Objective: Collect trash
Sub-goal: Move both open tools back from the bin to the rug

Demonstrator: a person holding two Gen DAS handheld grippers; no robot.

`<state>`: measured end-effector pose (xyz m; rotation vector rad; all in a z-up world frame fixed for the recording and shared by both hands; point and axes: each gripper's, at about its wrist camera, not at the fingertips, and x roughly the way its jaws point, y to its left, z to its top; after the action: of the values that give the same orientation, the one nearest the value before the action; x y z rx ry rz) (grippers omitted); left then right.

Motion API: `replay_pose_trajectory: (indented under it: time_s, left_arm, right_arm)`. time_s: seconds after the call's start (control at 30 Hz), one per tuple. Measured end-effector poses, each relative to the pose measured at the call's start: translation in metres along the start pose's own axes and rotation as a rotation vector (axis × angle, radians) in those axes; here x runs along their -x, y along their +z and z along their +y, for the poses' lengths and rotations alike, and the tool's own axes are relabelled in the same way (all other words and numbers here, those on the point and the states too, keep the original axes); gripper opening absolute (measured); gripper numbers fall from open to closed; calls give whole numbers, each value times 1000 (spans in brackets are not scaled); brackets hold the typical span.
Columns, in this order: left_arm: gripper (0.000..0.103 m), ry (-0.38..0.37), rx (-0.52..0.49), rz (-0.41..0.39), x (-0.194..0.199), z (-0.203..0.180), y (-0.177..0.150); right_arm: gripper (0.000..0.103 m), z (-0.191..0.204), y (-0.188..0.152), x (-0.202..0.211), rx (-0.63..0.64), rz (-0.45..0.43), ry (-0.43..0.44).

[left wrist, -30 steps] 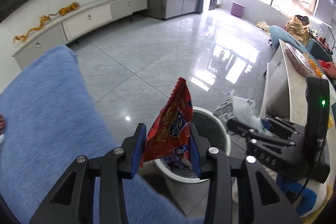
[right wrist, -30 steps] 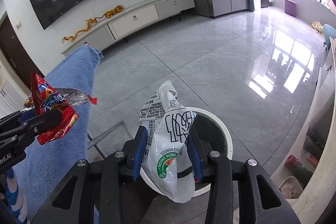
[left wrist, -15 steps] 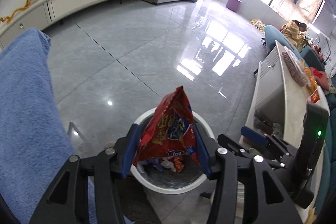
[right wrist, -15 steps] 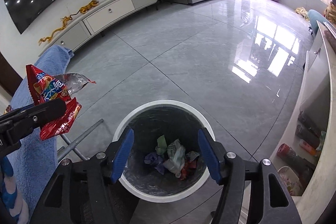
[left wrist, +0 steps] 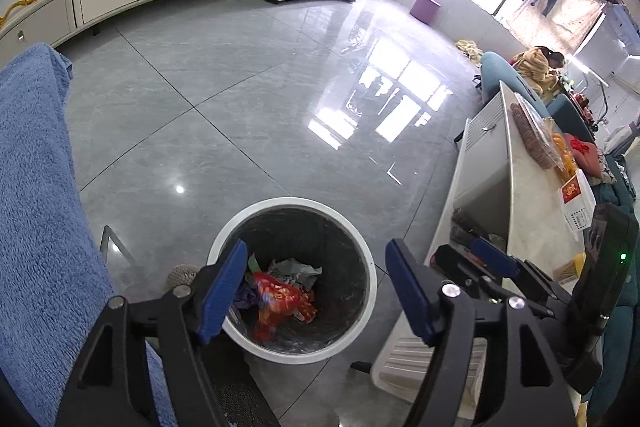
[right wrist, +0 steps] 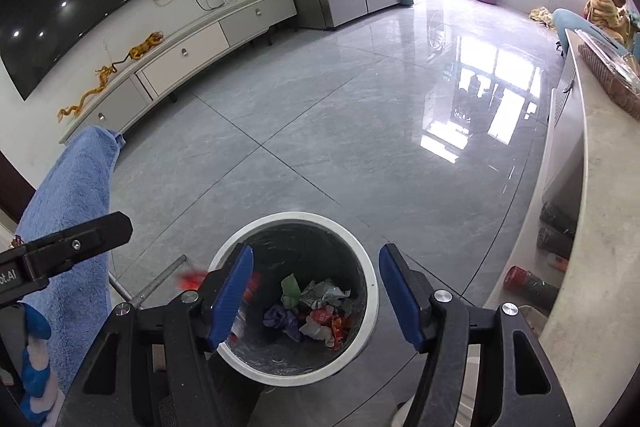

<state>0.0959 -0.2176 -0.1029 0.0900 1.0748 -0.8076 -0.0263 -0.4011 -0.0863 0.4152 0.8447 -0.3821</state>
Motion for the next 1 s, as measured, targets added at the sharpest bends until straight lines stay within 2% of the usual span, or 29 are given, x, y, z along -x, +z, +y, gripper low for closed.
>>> replay_pose_trajectory:
  time_s: [0.27, 0.47, 0.73, 0.83, 1.0]
  left_arm:
    - [71, 27, -2, -62, 31, -3, -7]
    - [71, 87, 3, -123, 67, 1, -23]
    - [71, 246, -4, -249, 133, 11, -62]
    - [74, 301, 8, -296, 158, 18, -73]
    - [76, 370, 17, -367, 193, 26, -88]
  right_arm:
    - [63, 9, 1, 28, 16, -50, -1]
    - [63, 21, 2, 50, 39, -89, 13]
    - [65, 37, -4, 79, 80, -144, 31]
    - [65, 47, -6, 87, 95, -158, 45]
    - [65, 68, -12, 100, 135, -179, 82]
